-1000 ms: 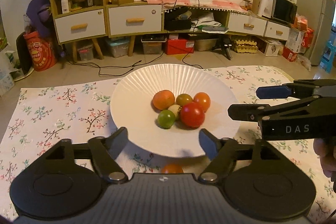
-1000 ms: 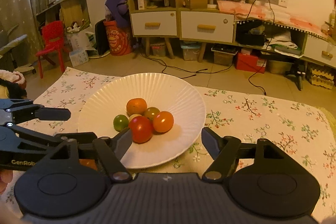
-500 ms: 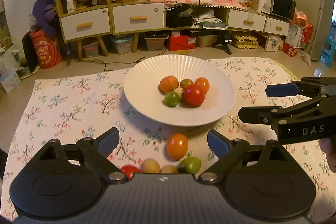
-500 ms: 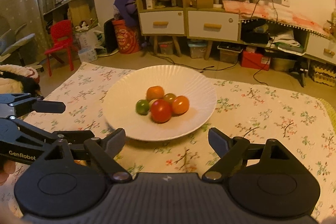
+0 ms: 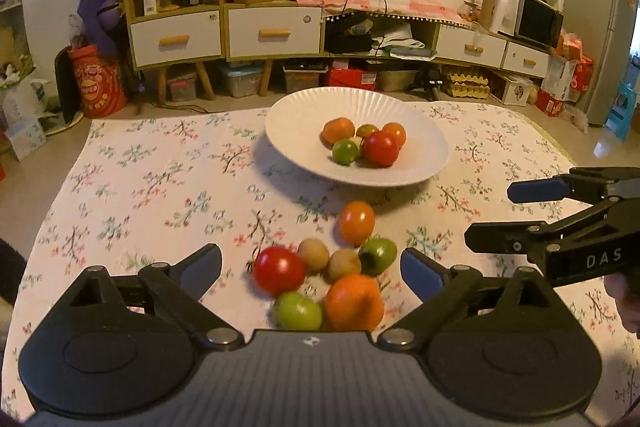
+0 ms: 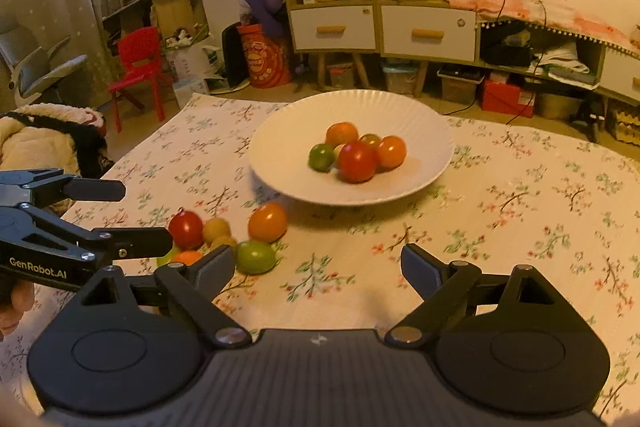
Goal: Organize fruits
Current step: 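Withdraw both grippers from the plate back toward the fruit cluster, then lower the left gripper around a brown round fruit while the right gripper surrounds the large orange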
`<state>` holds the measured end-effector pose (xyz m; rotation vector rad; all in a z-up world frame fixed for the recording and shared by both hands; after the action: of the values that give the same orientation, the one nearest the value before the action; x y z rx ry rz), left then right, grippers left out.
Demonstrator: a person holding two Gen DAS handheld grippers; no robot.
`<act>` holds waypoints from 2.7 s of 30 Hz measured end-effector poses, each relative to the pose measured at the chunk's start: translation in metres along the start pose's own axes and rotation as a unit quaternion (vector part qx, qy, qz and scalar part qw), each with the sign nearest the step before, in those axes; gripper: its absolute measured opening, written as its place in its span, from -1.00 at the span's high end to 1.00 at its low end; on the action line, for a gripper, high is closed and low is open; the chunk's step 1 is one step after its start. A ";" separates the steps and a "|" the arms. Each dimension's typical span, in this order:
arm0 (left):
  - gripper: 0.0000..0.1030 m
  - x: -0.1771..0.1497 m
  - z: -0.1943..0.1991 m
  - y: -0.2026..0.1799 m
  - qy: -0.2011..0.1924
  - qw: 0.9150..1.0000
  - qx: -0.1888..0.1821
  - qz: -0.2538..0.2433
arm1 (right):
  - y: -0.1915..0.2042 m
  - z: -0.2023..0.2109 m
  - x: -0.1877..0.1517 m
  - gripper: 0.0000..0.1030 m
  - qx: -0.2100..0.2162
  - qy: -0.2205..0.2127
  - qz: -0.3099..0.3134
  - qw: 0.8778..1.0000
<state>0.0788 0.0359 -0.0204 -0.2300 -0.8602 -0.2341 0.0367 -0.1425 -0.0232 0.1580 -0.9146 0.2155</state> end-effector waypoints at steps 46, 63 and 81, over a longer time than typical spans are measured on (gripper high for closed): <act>-0.87 -0.078 0.000 0.016 0.040 0.998 0.008 -0.048 | 0.054 -0.027 -0.050 -1.00 0.016 0.053 0.101 0.993; 0.32 -0.064 -0.014 0.007 -0.005 0.998 -0.038 -0.039 | 0.047 -0.028 -0.043 -0.86 0.022 0.035 0.109 0.993; 0.65 -0.054 -0.006 0.036 0.047 0.998 -0.025 0.034 | 0.084 -0.042 -0.026 -0.25 0.093 0.036 0.124 0.987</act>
<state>0.0595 0.0739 -0.0697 -0.2929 -0.7529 -0.2023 0.0327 -0.0553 -0.0657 0.2085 -0.8411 0.5355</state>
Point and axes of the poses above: each gripper's, at about its wrist camera, not at the fingertips, and z roughly against the way its jaws point, y to its left, x to its top, the point moved 2 cm from there along -z, roughly the way its jaws point, and after that the axes turned 6 degrees about z, right-handed, at the moved point
